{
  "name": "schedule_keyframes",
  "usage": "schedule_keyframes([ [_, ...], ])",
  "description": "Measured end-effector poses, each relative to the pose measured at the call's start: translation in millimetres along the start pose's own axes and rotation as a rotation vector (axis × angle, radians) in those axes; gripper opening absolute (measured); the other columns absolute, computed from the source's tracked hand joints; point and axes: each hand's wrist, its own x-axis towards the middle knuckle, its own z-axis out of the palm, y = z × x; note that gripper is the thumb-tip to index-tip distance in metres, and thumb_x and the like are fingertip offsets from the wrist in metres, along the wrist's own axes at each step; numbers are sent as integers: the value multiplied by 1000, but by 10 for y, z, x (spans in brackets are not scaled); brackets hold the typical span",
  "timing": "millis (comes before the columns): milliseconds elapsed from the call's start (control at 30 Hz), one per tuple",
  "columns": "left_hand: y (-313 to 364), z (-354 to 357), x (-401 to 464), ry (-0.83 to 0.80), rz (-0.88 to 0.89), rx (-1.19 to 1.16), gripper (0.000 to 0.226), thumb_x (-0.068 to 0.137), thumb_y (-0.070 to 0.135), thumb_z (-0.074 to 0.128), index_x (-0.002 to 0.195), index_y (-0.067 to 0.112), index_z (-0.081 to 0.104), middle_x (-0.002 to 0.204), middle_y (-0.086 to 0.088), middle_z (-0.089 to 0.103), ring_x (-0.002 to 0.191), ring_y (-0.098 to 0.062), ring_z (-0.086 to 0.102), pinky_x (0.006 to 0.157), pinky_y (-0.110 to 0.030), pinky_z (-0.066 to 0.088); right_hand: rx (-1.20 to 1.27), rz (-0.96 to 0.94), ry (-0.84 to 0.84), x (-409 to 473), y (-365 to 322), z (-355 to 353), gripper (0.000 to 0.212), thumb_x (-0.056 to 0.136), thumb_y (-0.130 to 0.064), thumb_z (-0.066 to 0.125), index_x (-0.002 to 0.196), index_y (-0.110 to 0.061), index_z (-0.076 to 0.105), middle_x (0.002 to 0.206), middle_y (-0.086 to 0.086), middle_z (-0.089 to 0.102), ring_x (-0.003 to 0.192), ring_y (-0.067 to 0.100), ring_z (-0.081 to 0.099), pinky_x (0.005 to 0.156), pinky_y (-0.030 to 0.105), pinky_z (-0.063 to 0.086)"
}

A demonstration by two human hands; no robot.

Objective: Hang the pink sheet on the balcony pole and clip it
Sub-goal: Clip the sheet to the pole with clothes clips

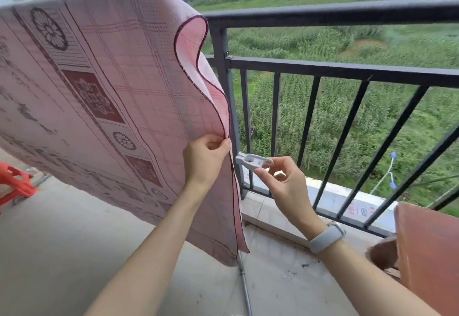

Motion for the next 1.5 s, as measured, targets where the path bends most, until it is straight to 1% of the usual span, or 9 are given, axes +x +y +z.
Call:
schedule_keyframes([
  [100,70,5,47,-13,-46,54,7,74,24,68,70,19,70,65,6,64,68,-10,60,65,-21,44,-25,-45,117,-51,34,57,12,77,-15,69,75,-18,58,58,-13,56,48,0,46,48,9,36],
  [267,109,67,54,-2,-159,26,18,70,24,68,54,24,61,57,15,59,61,-8,55,62,-21,37,-17,-60,231,-27,62,275,7,76,-16,71,74,-11,66,55,-11,55,49,-1,47,50,10,35],
  [400,81,74,25,19,-166,3,14,69,24,67,55,21,64,54,12,61,57,-6,54,60,-21,39,-22,-20,206,71,93,489,11,76,-21,71,72,-12,66,56,-3,58,51,13,48,54,37,45],
  [533,44,25,-16,-12,-94,-16,16,74,22,66,59,23,63,57,12,63,58,0,56,63,-22,42,-101,-54,123,98,187,537,22,77,-27,69,91,-15,57,81,-4,60,64,8,52,62,27,45],
  [633,-90,3,-170,20,14,-38,4,81,20,62,82,22,65,78,9,66,76,-7,58,73,-25,46,-111,-47,-7,17,305,422,32,82,-26,64,109,-17,51,101,-6,53,84,12,54,72,30,49],
  [767,-502,127,-710,128,170,7,17,84,18,52,100,14,59,95,6,55,91,-15,54,83,-28,41,-222,-37,-22,-219,539,116,40,88,-23,54,126,-19,45,118,-9,49,108,5,47,89,10,36],
  [967,-880,888,-1515,-473,346,293,38,80,22,57,116,11,56,118,-7,57,111,-25,52,92,-36,37,-588,100,106,-985,1039,-651,37,85,-14,50,121,-6,52,122,8,57,114,20,50,102,11,19],
  [1200,-650,1984,-2478,-1088,641,466,55,87,32,48,138,18,32,147,-7,31,136,-24,25,107,-40,23,-890,507,427,-2529,1326,-1759,33,82,-4,55,115,-2,57,119,14,59,114,33,51,100,45,39],
  [1500,-530,2579,-4005,-1657,883,489,59,92,33,42,143,21,17,154,-8,9,141,-28,4,112,-45,15,-945,1177,912,-4037,1425,-2583,35,88,-16,49,122,-8,50,123,16,53,116,35,43,93,44,37],
])
